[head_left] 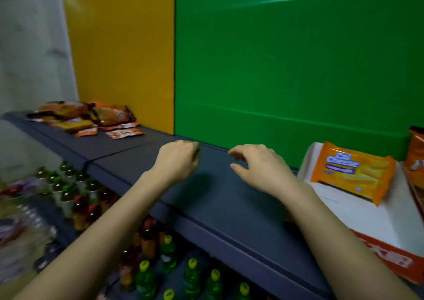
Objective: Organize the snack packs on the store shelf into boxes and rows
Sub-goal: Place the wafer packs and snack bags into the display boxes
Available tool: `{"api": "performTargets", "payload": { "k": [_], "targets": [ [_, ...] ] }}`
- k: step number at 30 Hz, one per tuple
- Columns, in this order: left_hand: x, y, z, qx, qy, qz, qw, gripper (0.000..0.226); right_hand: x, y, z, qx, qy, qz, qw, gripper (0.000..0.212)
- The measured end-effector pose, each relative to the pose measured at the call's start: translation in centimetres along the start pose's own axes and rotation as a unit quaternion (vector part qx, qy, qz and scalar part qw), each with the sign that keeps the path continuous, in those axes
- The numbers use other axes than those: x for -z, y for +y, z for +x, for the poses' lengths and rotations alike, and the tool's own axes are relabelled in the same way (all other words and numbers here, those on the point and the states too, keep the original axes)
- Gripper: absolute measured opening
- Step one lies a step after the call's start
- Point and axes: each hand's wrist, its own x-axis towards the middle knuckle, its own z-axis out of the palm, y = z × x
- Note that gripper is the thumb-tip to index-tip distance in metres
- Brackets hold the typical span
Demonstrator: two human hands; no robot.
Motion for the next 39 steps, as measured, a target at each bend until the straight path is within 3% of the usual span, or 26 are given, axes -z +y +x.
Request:
{"api": "performTargets", "payload": {
  "k": [10,21,30,39],
  "targets": [
    [2.4,-16.0,-6.7,0.087,-0.010,0.025,0.996,0.031,-6.1,-13.0,6.0,0.045,-0.017,0.057,0.997,0.039],
    [4.1,-35.4,-11.6,0.113,-0.038,0.074,0.990,0.030,-12.7,-27.0,14.9,-0.016,-0.023,0.145,0.989,0.031],
    [1.6,-44.5,-10.3,0.117,-0.038,0.045,0.991,0.030,-17.3,-31.6,22.7,-0.045,-0.045,0.143,0.988,0.030],
    [-3.8,-52.7,-3.0,0.097,-0.022,0.021,0.995,0.029,-21.9,-32.4,33.9,-0.055,-0.054,0.105,0.992,0.032]
  ]
}}
